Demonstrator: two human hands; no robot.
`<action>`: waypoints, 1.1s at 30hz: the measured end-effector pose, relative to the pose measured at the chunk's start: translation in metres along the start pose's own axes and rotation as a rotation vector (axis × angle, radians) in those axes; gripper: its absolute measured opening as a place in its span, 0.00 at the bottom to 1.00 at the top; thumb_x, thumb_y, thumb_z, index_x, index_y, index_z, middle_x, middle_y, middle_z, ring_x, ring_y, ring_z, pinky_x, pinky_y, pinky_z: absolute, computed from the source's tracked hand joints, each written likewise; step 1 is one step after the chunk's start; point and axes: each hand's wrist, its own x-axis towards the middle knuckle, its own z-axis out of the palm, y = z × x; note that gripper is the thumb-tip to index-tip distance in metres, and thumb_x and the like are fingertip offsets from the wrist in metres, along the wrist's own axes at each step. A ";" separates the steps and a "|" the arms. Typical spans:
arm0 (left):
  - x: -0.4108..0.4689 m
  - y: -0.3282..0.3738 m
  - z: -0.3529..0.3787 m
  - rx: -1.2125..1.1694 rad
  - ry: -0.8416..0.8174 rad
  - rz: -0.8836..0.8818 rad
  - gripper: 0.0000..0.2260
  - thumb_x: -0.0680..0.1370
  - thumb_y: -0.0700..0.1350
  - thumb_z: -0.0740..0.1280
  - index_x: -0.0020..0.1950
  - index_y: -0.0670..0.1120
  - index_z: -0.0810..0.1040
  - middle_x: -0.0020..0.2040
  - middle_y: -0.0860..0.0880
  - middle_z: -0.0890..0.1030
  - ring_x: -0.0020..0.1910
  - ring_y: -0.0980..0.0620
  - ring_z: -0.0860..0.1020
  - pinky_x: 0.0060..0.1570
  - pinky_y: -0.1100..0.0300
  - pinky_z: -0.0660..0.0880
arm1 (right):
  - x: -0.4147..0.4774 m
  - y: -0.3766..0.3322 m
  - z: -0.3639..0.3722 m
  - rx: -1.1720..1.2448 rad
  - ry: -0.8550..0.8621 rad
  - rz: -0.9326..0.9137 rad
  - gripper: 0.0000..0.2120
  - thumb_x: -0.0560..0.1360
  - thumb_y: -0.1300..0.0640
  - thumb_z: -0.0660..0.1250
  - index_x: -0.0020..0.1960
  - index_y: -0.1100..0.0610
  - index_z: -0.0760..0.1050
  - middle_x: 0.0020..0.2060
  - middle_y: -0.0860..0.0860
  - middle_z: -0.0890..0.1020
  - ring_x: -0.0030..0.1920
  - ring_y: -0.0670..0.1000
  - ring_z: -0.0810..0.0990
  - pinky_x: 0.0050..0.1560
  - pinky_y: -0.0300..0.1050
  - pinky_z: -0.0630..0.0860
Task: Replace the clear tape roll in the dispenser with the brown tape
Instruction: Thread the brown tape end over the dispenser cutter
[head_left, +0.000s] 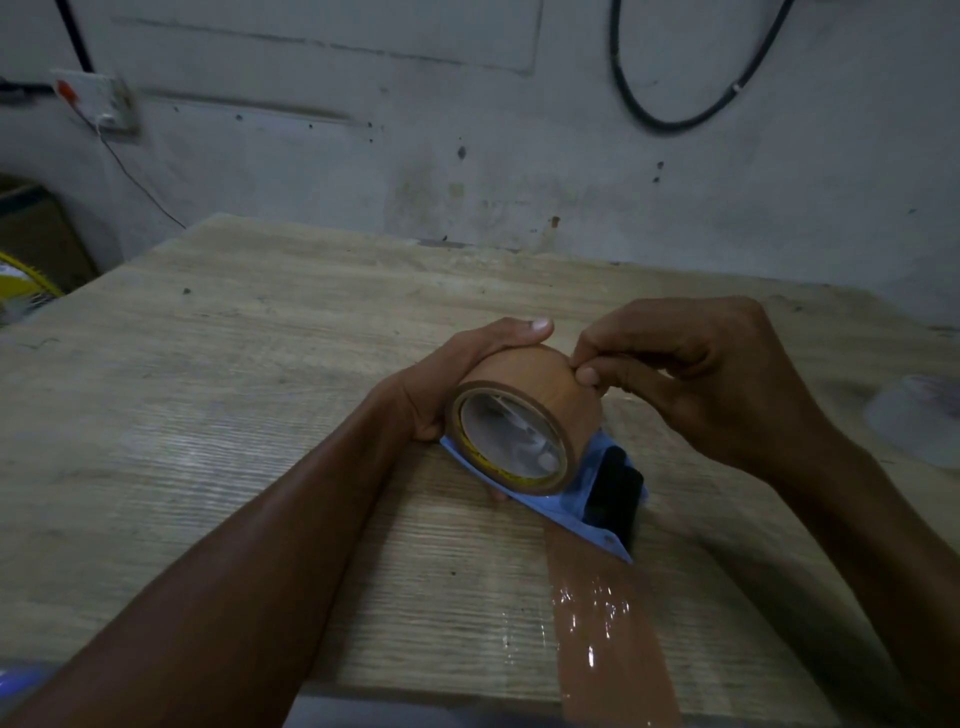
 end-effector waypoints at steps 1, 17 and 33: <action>0.000 0.000 0.000 0.004 0.009 0.007 0.16 0.70 0.56 0.65 0.46 0.44 0.78 0.35 0.50 0.82 0.34 0.55 0.81 0.36 0.63 0.77 | -0.002 0.001 0.000 0.003 0.016 0.001 0.06 0.74 0.56 0.71 0.47 0.56 0.84 0.42 0.47 0.85 0.42 0.40 0.83 0.45 0.32 0.79; -0.003 0.002 0.002 -0.014 0.008 0.016 0.11 0.78 0.50 0.62 0.43 0.45 0.77 0.29 0.53 0.82 0.30 0.58 0.81 0.32 0.66 0.77 | -0.008 -0.010 0.019 0.026 0.231 0.030 0.08 0.73 0.69 0.72 0.49 0.63 0.74 0.39 0.47 0.82 0.42 0.45 0.84 0.46 0.33 0.81; -0.002 0.000 0.002 -0.010 0.007 0.042 0.10 0.77 0.51 0.63 0.43 0.46 0.76 0.31 0.53 0.82 0.32 0.57 0.81 0.34 0.64 0.77 | -0.016 -0.017 0.034 -0.067 0.359 0.082 0.10 0.73 0.74 0.70 0.48 0.63 0.75 0.39 0.50 0.84 0.44 0.43 0.82 0.41 0.31 0.77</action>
